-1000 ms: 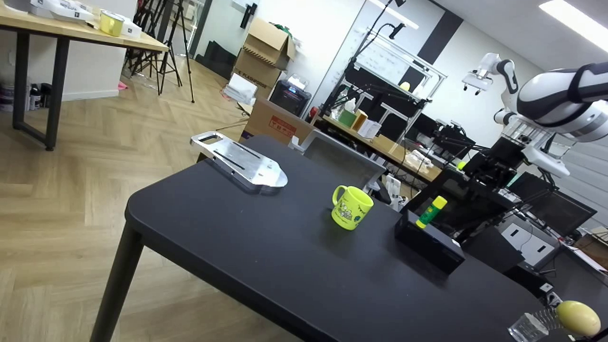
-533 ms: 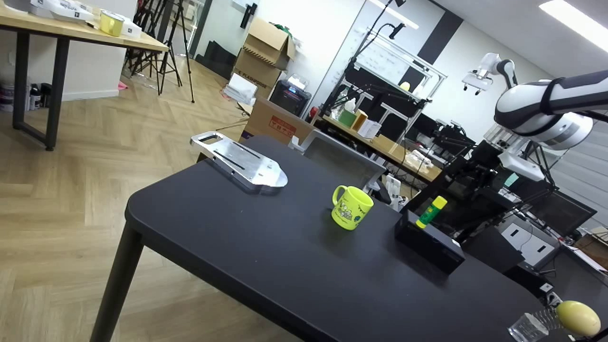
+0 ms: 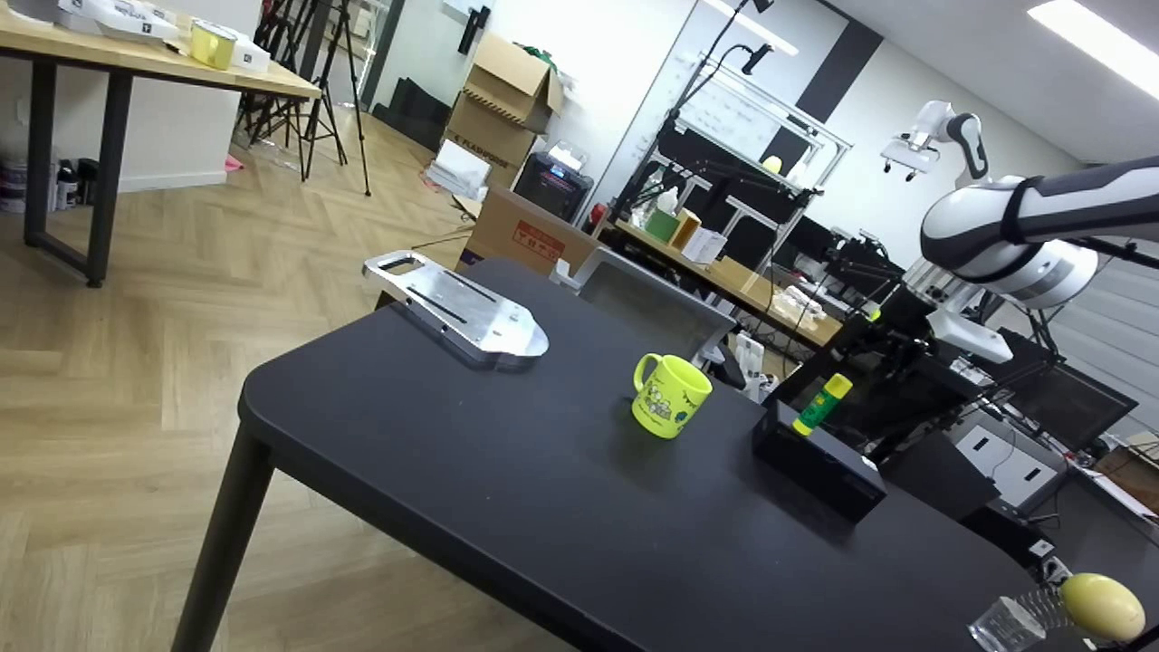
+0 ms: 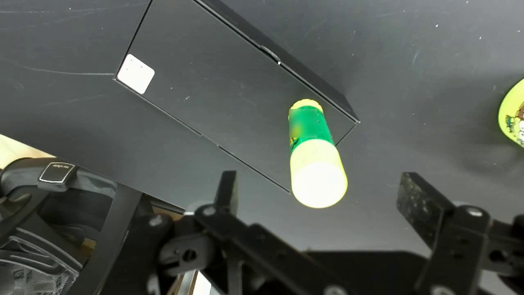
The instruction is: Put the glue stick in the mug
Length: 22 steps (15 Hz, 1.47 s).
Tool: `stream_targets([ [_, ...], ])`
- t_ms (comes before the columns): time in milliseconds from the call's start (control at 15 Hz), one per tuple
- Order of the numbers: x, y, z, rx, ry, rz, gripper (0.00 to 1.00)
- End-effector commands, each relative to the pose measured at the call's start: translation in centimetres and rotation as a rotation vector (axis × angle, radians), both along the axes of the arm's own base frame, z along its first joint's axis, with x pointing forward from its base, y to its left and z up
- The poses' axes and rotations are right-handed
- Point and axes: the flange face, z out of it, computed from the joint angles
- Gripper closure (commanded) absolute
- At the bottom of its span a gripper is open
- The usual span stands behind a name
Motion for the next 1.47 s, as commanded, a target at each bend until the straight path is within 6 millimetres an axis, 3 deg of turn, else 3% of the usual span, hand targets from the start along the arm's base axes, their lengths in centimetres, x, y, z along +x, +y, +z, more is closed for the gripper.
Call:
stream_targets([
  [0,0.7,0.3,-1.2,0.004,-0.012,-0.033,0.25],
  [333,0.7,0.4,-2.6,0.015,-0.019,-0.046,0.61],
  [600,-0.1,0.6,0.2,0.026,-0.01,-0.031,0.89],
  [867,-1.9,1.7,6.3,0.034,-0.011,0.008,0.91],
  [1000,-3.1,3.5,8.9,0.032,-0.013,0.047,0.91],
  [1200,-5.3,7.9,11.1,0.044,-0.004,0.144,0.91],
  [1400,-7.6,12.8,11.7,0.061,0.015,0.234,0.91],
])
